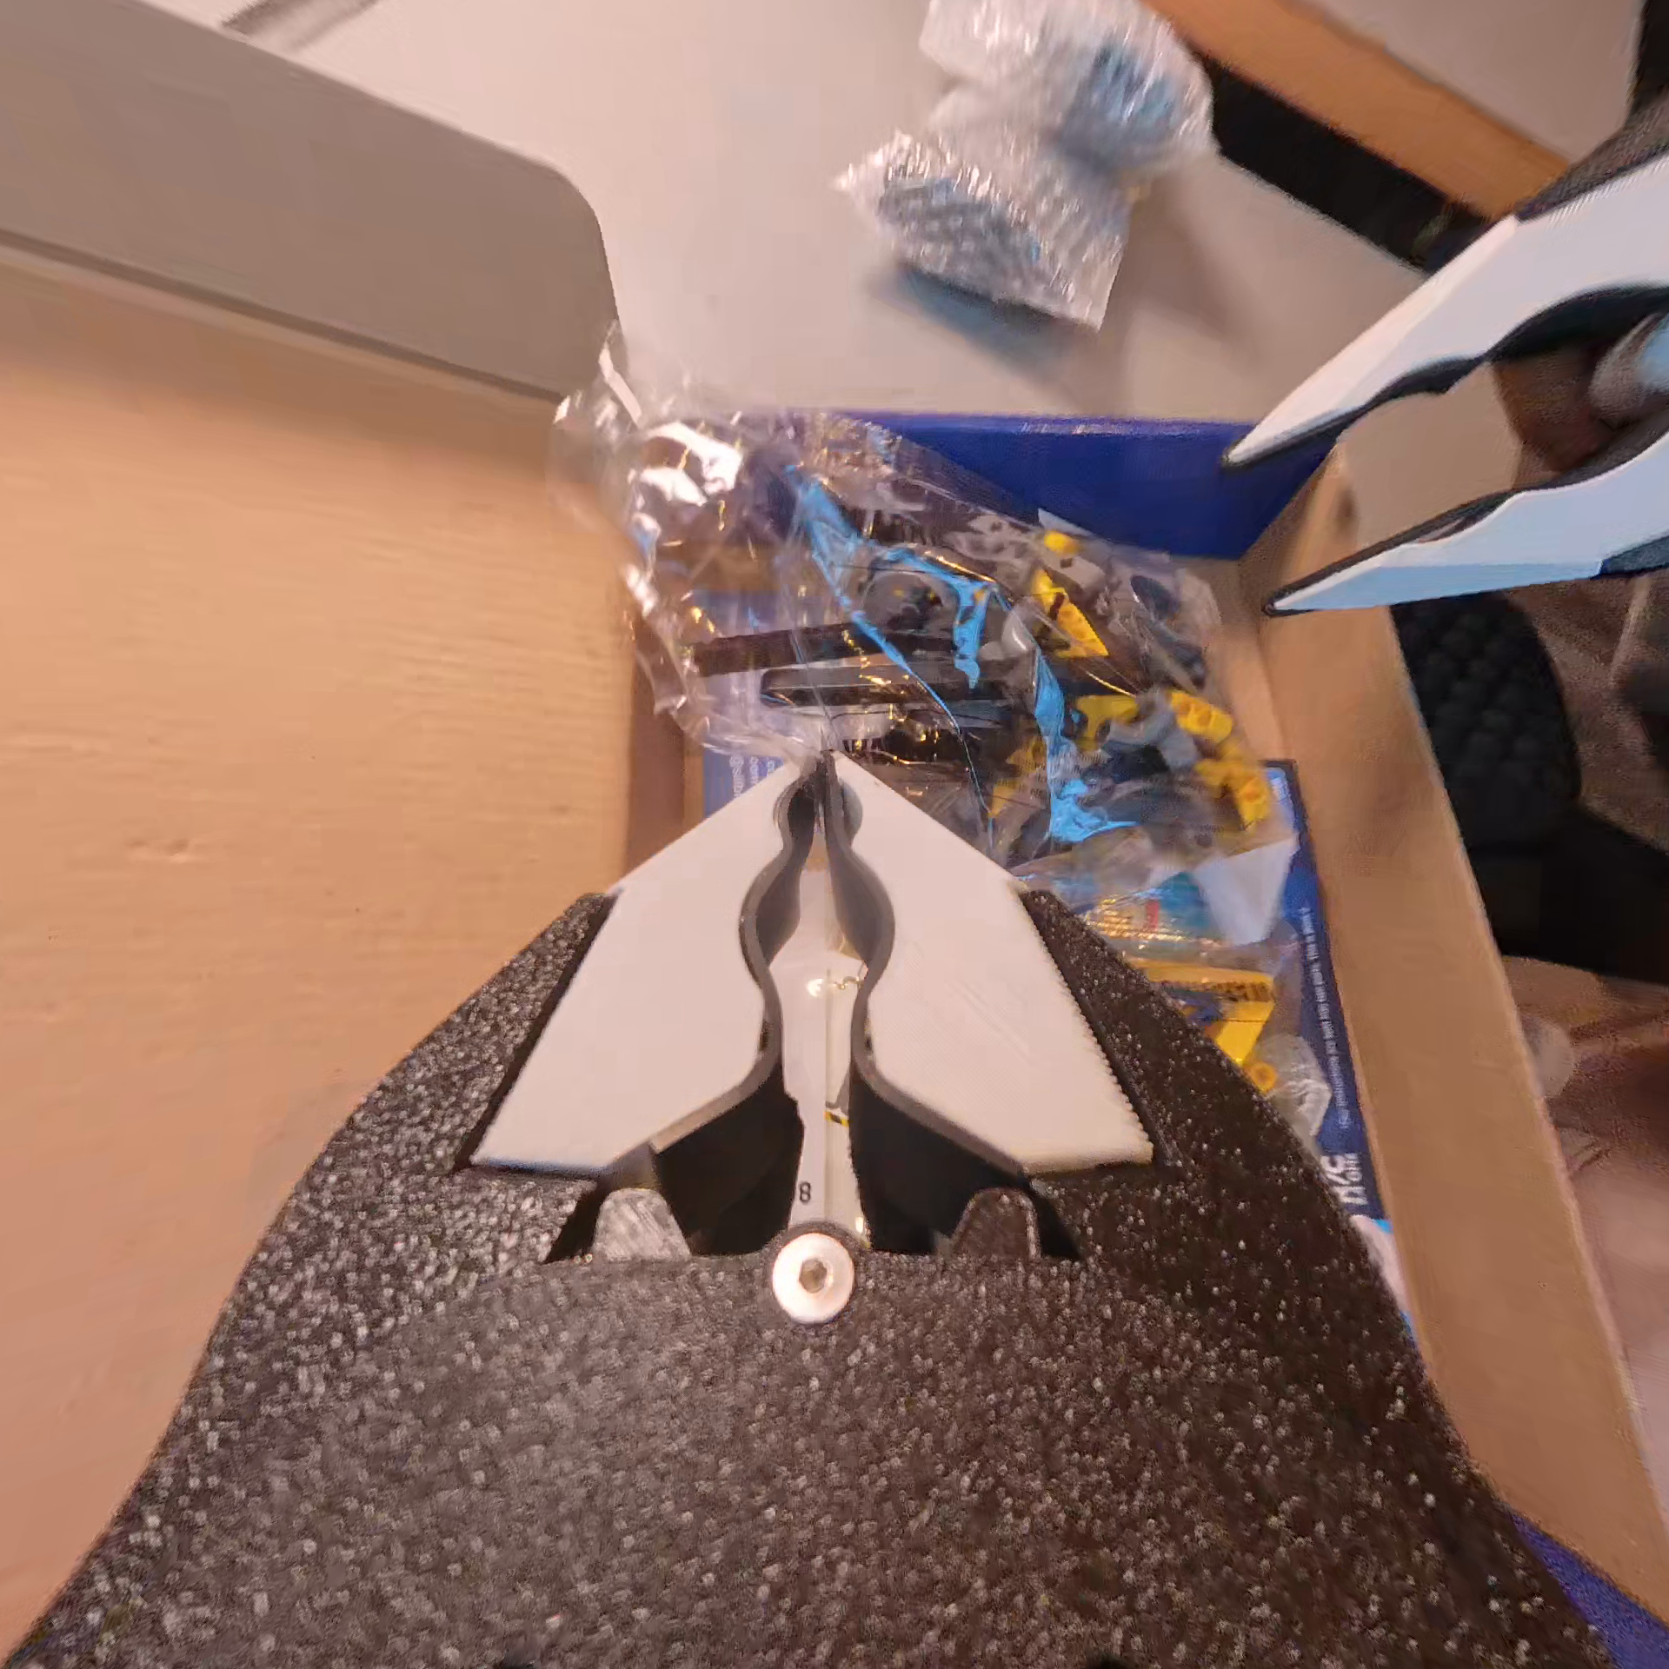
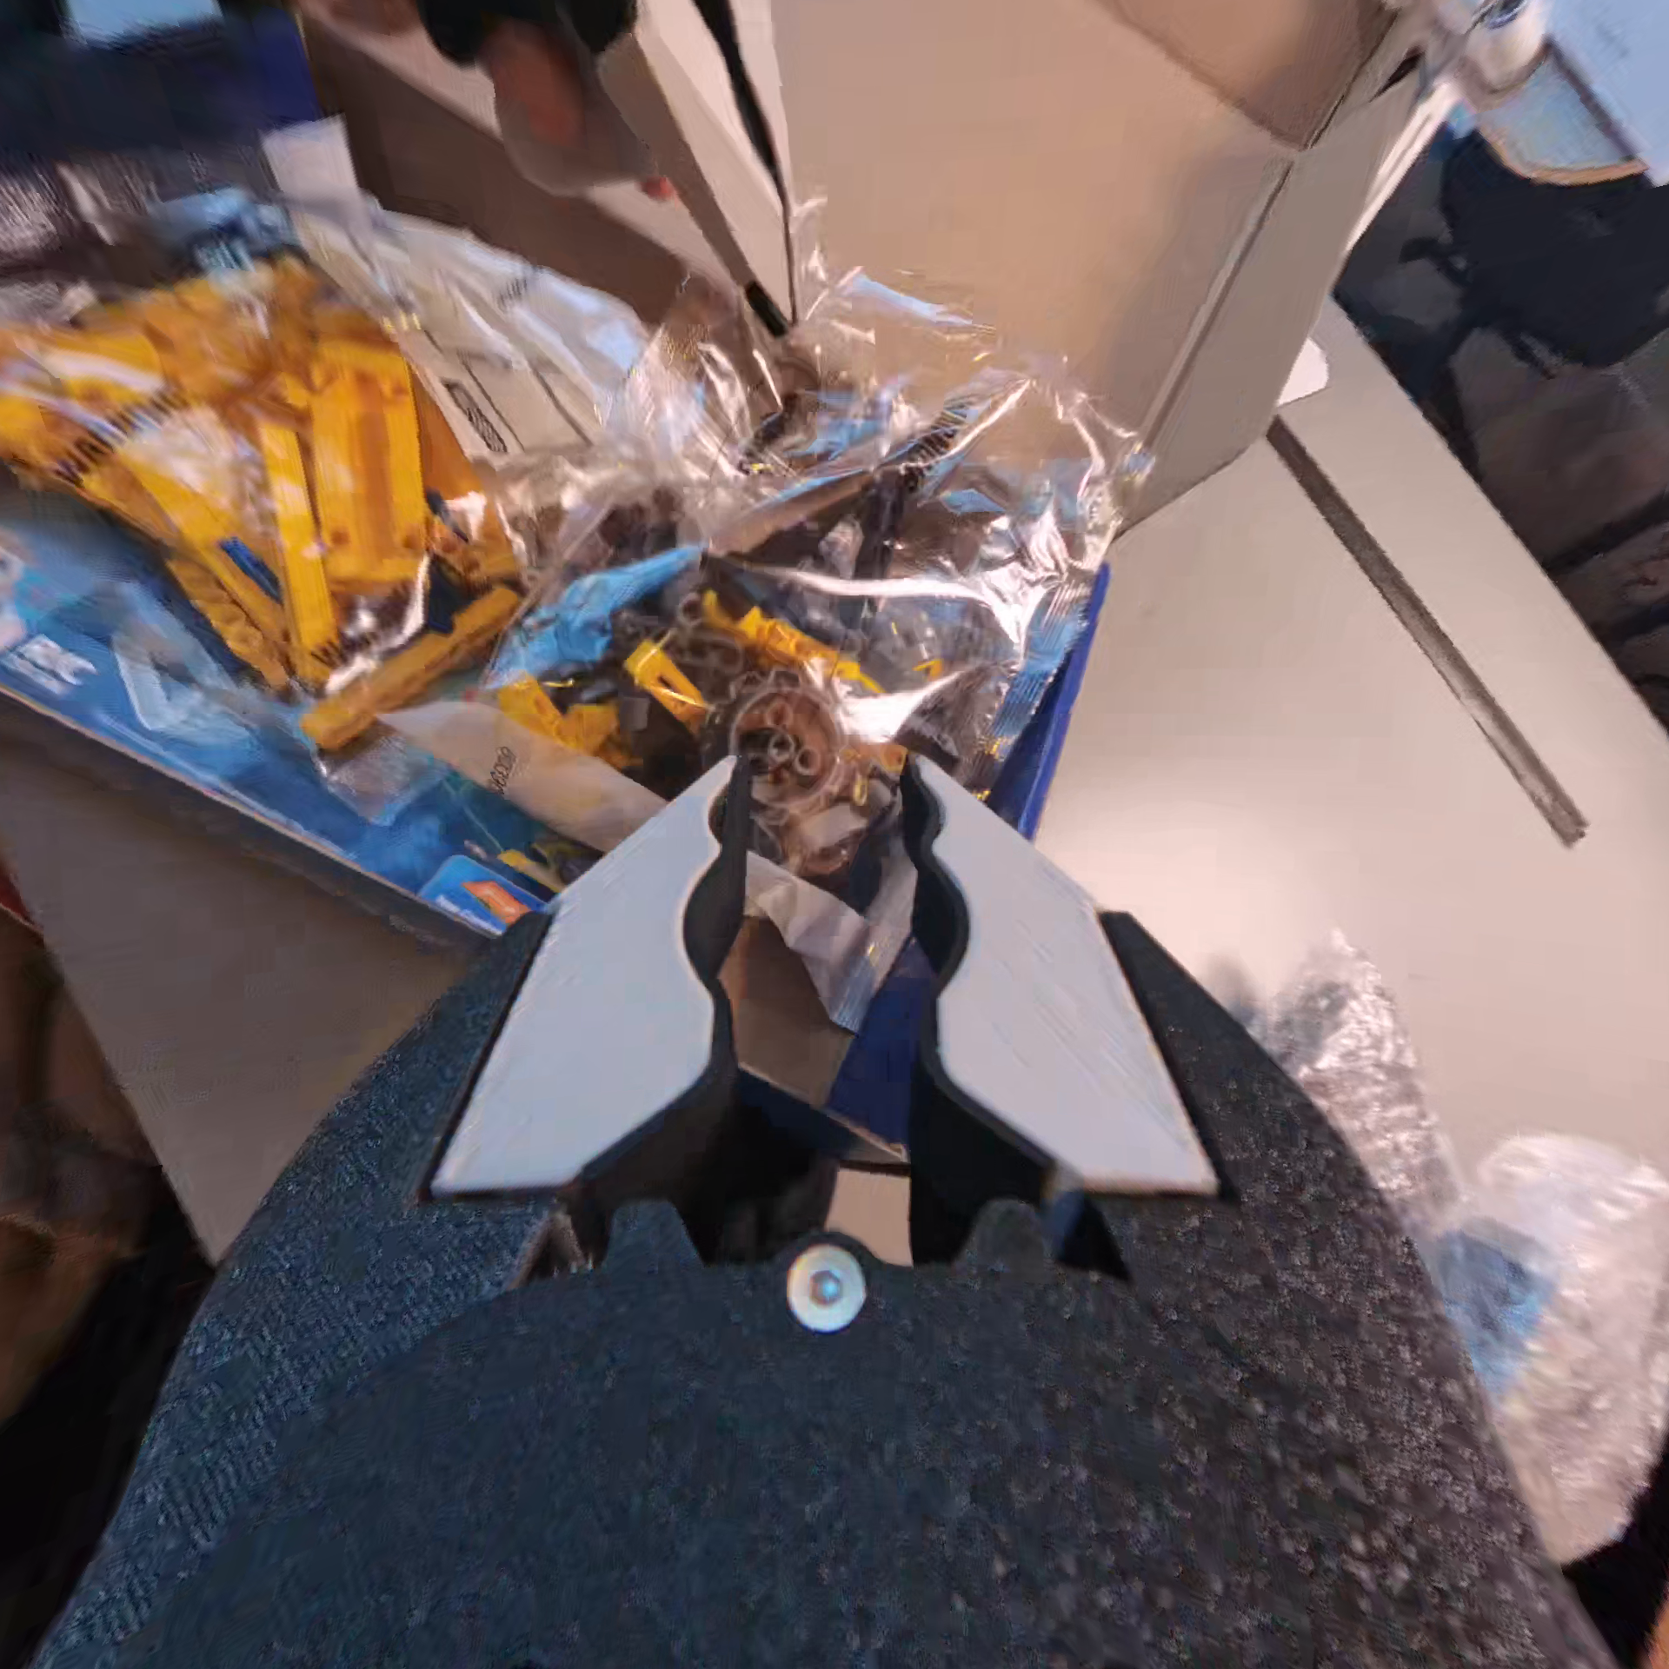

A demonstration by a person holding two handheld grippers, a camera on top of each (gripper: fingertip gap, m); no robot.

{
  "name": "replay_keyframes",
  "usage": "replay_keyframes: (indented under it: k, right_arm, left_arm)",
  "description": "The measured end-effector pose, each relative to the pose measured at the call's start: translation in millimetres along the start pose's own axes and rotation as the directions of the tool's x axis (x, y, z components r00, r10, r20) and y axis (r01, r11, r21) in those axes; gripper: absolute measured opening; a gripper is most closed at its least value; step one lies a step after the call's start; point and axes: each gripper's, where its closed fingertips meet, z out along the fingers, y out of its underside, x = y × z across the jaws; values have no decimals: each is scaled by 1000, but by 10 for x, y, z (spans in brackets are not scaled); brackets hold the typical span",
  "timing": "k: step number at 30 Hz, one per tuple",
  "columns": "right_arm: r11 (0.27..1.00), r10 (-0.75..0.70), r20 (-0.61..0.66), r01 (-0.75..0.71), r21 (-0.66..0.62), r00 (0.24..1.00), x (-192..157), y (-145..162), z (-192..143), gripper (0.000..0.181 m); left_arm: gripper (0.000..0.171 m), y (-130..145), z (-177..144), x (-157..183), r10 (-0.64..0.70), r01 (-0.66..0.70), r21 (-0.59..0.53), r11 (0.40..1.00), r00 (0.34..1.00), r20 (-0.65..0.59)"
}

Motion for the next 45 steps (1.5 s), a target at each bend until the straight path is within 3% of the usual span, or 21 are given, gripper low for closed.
replay_keyframes:
  k: [2, 6, 9, 14, 17, 21, 24, 26, 27, 32, 35, 39, 42, 45]
  right_arm:
    - [989, -74, 58, 81, -126, 996, -6, 82, 160, 39]
    - [973, -101, 184, 136, -189, 978, -50, 95, 374, 46]
    - [965, -39, 305, 116, -236, 951, -158, 179, 375, 39]
    - [920, -59, 418, 212, -330, 906, -253, 274, 217, 40]
    - [926, -84, 415, 225, -304, 906, -130, 103, 201, 40]
    - [982, -29, 338, 90, -165, 941, 132, -370, 427, 46]
    - [962, 56, 281, 23, -272, 958, 267, -203, 743, 52]
    - [937, 84, 288, 23, -348, 954, 191, -23, 901, 55]
    - [926, 63, 268, 45, -375, 961, 184, 41, 948, 62]
    - [906, 16, 249, 91, -413, 968, 164, 85, 956, 59]
    - [908, 60, 251, 52, -416, 966, 225, 111, 930, 67]
    - [956, 106, 345, -1, -292, 932, 139, -43, 631, 67]
    - [973, 108, 462, 2, -230, 880, -71, -155, 334, 53]
    - [944, 84, 476, 82, -318, 876, -217, 58, 346, 30]
  left_arm:
    - [0, 129, 141, -7, 39, -39, -83, 996, 999, 7]
    - [0, 201, 360, 96, 128, -130, -191, 973, 992, -21]
    - [0, 123, 407, 83, 116, -122, -172, 978, 992, -41]
    - [10, -49, 105, -160, 69, -68, -77, 995, 998, 6]
    - [10, -116, -87, -255, 108, -105, -39, 994, 991, 79]
    - [9, -229, -87, -25, 179, -180, 6, 984, 983, 45]
    - [3, 7, 219, 76, 237, -234, -134, 963, 971, 9]
    - [1, 207, 405, -30, 296, -276, -251, 928, 954, 42]
    - [0, 289, 470, -82, 327, -298, -299, 907, 943, 54]
    - [0, 548, 650, -61, 366, -333, -434, 837, 931, -8]
    - [0, 536, 633, -43, 322, -308, -421, 853, 946, -39]
    - [0, 533, 500, -79, 267, -269, -387, 882, 962, -60]
    - [2, 316, 386, -86, 256, -259, -301, 918, 965, -48]
    - [4, -38, 355, -9, 230, -238, -166, 957, 971, -64]
